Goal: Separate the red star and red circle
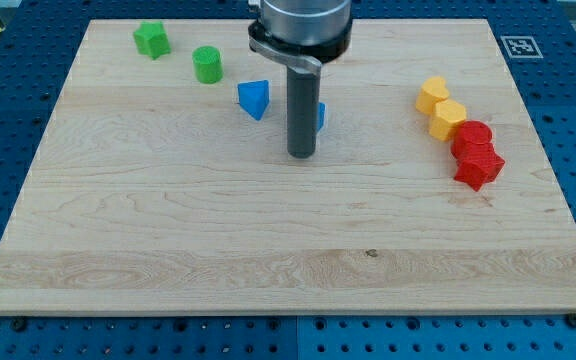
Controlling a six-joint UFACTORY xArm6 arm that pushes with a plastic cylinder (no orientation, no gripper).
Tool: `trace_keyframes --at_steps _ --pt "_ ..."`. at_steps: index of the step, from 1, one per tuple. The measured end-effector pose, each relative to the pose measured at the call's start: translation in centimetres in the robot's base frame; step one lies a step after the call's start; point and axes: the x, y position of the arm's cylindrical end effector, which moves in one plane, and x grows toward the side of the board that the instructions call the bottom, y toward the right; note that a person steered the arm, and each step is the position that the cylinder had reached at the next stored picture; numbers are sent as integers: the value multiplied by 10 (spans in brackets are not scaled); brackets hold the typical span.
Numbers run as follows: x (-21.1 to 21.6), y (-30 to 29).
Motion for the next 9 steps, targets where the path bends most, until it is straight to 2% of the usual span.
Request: trace_keyframes --at_steps 2,4,5,6,7,8,9 --pt "-7 85" --pt "21 99" --pt "60 145" --pt "54 235" --pt "22 308" --pt "-4 313" --pt "-4 268"
